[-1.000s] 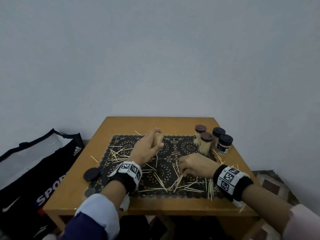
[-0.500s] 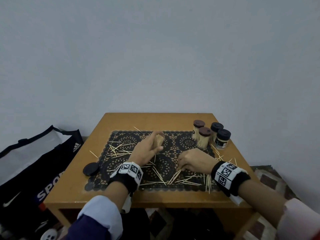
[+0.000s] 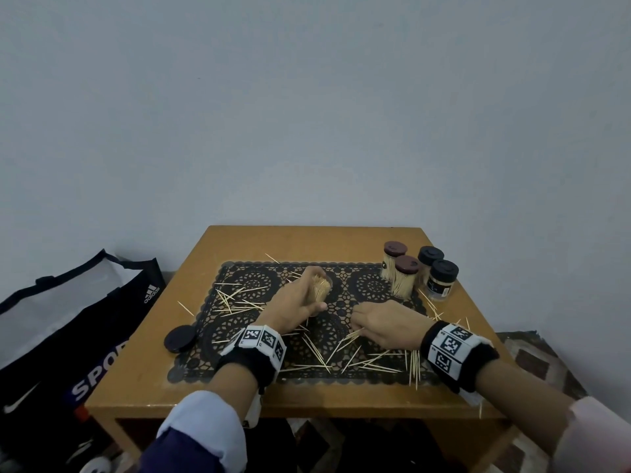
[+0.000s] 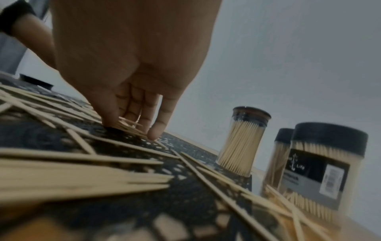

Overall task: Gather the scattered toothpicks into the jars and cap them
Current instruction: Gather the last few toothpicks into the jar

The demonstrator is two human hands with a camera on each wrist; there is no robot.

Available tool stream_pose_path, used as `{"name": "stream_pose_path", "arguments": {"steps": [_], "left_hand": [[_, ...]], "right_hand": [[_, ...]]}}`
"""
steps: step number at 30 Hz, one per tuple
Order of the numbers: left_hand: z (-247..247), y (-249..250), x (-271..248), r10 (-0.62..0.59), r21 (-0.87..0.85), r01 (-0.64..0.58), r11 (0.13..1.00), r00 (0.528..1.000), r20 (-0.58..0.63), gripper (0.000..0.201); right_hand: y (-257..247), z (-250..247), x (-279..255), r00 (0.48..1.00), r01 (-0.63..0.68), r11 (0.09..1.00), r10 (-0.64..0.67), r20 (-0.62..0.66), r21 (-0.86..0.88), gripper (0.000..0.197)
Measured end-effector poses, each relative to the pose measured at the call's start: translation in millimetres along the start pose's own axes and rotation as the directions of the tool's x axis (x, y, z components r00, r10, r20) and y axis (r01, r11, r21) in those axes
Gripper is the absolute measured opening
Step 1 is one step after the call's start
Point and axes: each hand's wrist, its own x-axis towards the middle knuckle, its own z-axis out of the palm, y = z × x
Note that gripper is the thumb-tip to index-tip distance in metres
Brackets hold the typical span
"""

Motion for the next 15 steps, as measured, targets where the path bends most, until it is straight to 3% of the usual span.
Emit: {"name": "stream_pose_path", "arguments": {"steps": [4, 7, 9, 15], "left_hand": [[1.7, -0.8, 0.3, -0.03, 0.026, 0.03, 0.999, 1.0, -0.004, 0.074], [2.7, -1.1, 1.3, -0.037, 0.044, 0.038, 0.998, 0.999, -0.016, 0.08], [2.9, -0.5, 1.5, -0.032, 0.05, 0.033, 0.998, 0.999, -0.02, 0.083], [3.2, 1.0, 0.9, 0.007, 0.042, -0.006, 0.999, 0.999, -0.035, 0.086]], "right_hand": [[11.4, -15.8, 7.5, 0.975, -0.171, 0.974, 0.188, -0.116, 0.148, 0.007], [19.5, -38.0, 18.3, 0.896, -0.263, 0.919, 0.345, -0.278, 0.294, 0.009], [20.6, -51.0, 26.5, 0.867, -0.308, 0.9, 0.4, -0.299, 0.309, 0.009], [0.1, -74.4, 52.6, 0.942, -0.283, 0.952, 0.253, -0.221, -0.119, 0.012]]}}
